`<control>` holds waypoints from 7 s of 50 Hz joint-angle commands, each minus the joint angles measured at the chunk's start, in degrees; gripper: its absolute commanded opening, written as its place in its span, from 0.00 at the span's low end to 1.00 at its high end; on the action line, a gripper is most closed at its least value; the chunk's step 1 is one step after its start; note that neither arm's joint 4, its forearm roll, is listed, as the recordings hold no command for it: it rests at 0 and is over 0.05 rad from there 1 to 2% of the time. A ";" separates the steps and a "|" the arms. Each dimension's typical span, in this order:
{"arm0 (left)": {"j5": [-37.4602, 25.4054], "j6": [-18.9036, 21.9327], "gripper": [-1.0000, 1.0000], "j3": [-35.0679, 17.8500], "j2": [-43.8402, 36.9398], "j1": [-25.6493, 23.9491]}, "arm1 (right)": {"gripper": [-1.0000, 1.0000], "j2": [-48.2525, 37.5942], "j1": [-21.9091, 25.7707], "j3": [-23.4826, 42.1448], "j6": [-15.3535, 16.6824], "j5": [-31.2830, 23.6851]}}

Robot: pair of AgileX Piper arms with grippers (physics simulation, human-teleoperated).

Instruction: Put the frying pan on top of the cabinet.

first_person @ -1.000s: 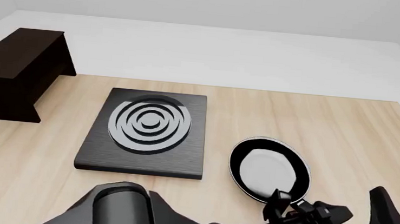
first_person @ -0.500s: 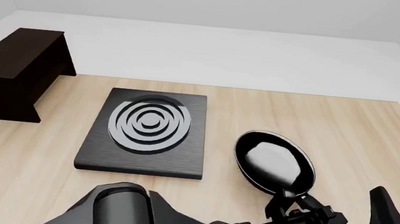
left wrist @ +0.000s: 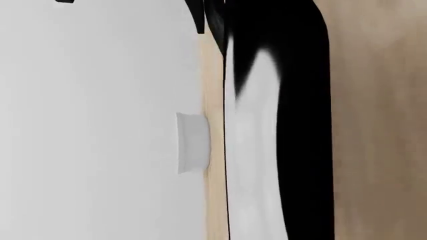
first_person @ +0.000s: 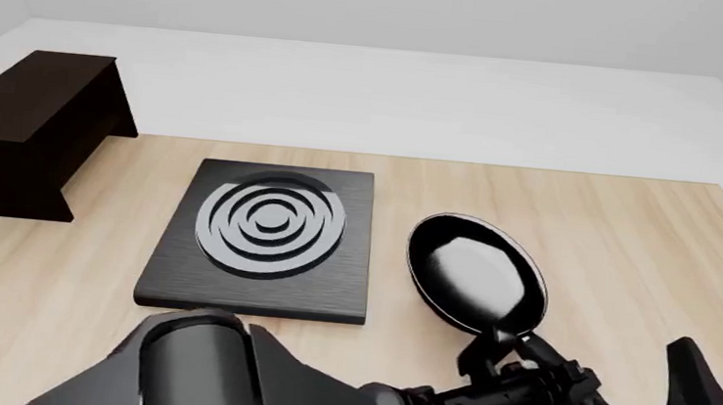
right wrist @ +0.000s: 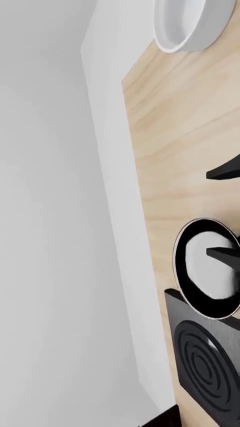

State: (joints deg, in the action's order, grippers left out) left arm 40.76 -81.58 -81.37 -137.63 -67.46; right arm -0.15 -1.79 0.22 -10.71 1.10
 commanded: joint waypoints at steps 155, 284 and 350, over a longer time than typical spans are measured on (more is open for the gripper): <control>-6.59 10.68 0.00 5.26 28.10 70.80 | 1.00 -3.13 2.83 1.72 6.30 -0.06; -0.10 4.74 1.00 4.07 15.05 73.01 | 1.00 -5.48 3.38 0.37 7.87 2.91; 15.41 9.26 1.00 56.44 48.11 63.60 | 1.00 -2.60 3.41 0.67 7.06 0.42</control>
State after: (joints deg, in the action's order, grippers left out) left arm 54.28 -73.09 -35.29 -97.49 -2.30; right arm -3.38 1.51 0.80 -3.67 2.10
